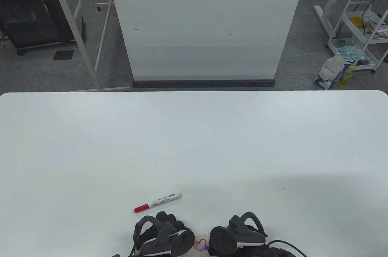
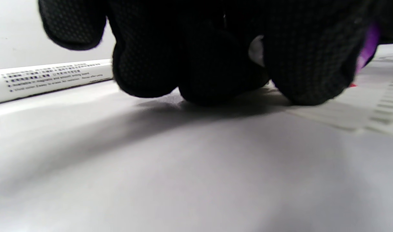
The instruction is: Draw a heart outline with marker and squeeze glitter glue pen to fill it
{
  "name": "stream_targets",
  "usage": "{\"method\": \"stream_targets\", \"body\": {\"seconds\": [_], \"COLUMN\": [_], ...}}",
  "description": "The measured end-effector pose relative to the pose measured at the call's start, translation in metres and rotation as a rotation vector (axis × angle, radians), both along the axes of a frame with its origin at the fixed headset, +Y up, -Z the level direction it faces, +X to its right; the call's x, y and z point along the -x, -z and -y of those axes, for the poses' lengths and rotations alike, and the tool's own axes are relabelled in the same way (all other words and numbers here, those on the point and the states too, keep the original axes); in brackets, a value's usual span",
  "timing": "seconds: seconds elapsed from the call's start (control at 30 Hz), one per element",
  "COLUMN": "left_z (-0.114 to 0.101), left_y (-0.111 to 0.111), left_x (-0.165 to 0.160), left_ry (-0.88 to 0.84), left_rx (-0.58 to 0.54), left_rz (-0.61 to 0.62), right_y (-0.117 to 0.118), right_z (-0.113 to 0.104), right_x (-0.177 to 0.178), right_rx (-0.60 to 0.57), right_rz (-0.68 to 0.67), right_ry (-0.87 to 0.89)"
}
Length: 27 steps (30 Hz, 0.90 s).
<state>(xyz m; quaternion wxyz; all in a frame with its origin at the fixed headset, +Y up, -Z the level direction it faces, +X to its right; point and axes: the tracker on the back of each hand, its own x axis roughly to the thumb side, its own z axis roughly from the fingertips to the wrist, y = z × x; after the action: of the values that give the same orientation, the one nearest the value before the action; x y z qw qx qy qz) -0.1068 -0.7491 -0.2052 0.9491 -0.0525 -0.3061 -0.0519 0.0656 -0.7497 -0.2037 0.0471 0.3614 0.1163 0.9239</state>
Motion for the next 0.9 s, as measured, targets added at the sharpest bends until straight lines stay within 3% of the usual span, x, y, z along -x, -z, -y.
{"method": "stream_targets", "body": {"seconds": [0.1,0.3,0.63,0.9], "left_z": [0.0000,-0.0002,-0.0002,-0.0004], "left_y": [0.0001,0.0001,0.0000,0.0001], "left_x": [0.0001,0.0000,0.0000,0.0000], "left_ry": [-0.001,-0.001,-0.001,-0.001], "left_rx": [0.000,0.001,0.001,0.001], "left_rz": [0.000,0.000,0.000,-0.001], "right_y": [0.0004,0.0011,-0.0004,-0.0002], "right_z": [-0.0003,0.0001,0.0007,0.0000], "right_x": [0.0003,-0.0007,0.0025,0.0017], "right_rx": [-0.057,0.046,-0.028,0.007], "right_rz": [0.018,-0.023,-0.017,-0.032], "right_ry": [-0.002,-0.002,0.006,-0.002]}}
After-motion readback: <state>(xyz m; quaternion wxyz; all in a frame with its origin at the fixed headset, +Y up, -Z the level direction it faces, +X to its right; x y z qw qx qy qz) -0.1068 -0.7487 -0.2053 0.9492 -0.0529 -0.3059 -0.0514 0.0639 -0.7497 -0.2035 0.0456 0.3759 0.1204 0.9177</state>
